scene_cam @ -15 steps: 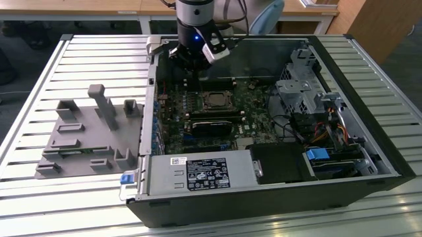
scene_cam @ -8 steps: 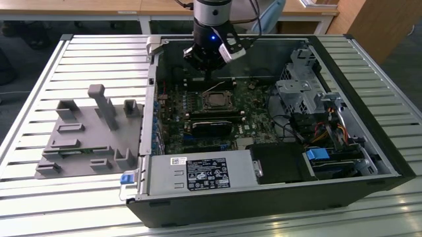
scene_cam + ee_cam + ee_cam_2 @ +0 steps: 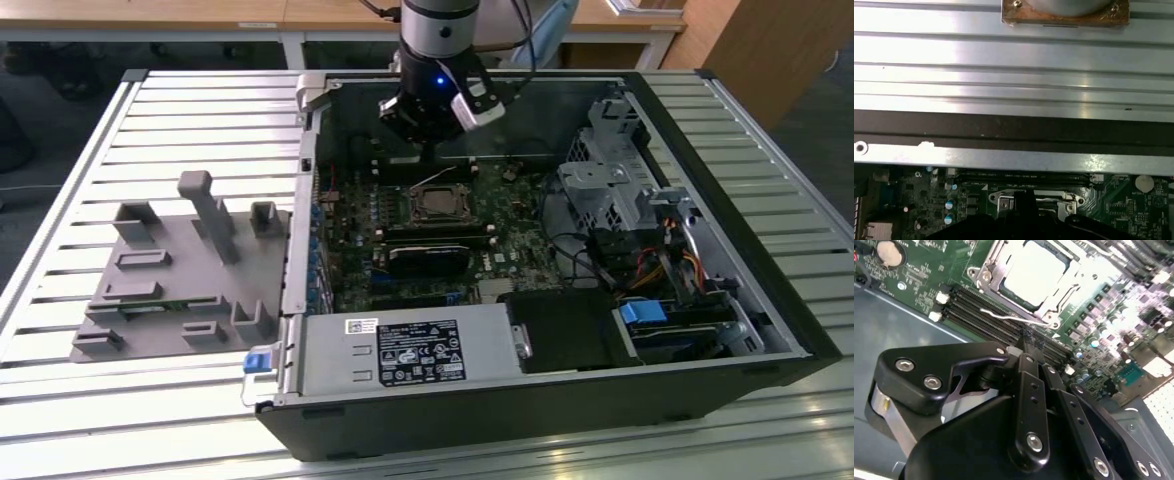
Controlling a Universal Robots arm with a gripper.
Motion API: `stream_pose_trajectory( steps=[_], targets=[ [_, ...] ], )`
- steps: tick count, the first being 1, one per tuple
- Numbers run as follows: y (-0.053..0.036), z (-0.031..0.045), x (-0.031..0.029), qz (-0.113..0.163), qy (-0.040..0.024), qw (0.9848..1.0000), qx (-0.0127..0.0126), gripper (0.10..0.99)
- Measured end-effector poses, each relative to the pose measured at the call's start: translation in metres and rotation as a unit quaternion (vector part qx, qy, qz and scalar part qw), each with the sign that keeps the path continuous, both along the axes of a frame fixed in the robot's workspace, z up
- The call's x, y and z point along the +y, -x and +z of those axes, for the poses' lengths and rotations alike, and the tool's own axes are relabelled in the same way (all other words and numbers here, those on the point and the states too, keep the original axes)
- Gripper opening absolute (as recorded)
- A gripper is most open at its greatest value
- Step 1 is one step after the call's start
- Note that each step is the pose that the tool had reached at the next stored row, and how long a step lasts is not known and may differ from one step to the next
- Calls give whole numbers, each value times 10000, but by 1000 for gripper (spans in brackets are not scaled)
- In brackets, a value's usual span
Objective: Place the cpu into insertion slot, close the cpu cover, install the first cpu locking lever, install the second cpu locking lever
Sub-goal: 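Install the first cpu locking lever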
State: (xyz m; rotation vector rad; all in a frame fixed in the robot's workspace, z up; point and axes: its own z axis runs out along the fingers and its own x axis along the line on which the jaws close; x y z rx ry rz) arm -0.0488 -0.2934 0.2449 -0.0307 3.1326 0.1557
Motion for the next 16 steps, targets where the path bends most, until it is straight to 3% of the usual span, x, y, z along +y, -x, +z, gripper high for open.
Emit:
stream_pose_trajectory(
  steps=[8, 16],
  targets=[
    [-25, -109, 1, 0, -12, 10000, -11, 106],
    [-93, -161, 2, 1, -12, 10000, -11, 106]
  ],
)
